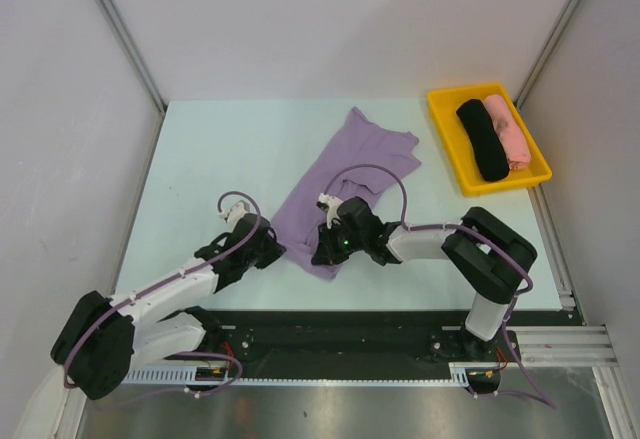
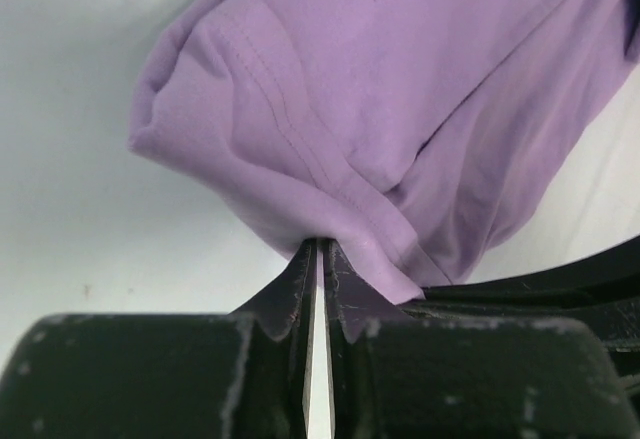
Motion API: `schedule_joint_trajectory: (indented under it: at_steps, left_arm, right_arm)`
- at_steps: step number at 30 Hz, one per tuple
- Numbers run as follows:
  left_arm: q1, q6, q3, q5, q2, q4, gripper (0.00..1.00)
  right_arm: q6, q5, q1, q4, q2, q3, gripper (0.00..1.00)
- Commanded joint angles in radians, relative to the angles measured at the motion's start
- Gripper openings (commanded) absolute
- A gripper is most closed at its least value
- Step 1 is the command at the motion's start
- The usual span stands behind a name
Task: Roll the t-shirts
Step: Roll the T-shirt to the center of the board.
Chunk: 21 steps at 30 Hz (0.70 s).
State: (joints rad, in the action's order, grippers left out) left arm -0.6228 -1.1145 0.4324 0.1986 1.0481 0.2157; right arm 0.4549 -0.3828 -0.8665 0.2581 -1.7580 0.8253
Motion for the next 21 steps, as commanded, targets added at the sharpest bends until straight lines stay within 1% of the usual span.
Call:
schedule_joint_trajectory:
  at_steps: [1, 4, 9, 15, 21]
  left_arm:
    - [0.037, 0.036, 0.042, 0.001, 0.024, -0.082, 0.10]
    - [0.041, 0.058, 0.060, -0.016, 0.039, -0.078, 0.11]
    - [0.054, 0.071, 0.065, -0.025, 0.014, -0.087, 0.13]
    - [0.113, 0.084, 0.048, -0.047, 0.013, -0.102, 0.13]
    - [0.161, 0.100, 0.039, -0.060, 0.055, -0.145, 0.13]
  right_arm:
    - [0.010, -0.007, 0.014, -0.026, -0.012, 0.024, 0.11]
    - [0.010, -0.011, 0.020, -0.031, -0.015, 0.028, 0.10]
    - [0.011, -0.014, 0.027, -0.039, -0.026, 0.037, 0.11]
    - [0.021, -0.027, 0.034, -0.039, -0.047, 0.047, 0.10]
    - [0.024, -0.030, 0.037, -0.045, -0.061, 0.058, 0.10]
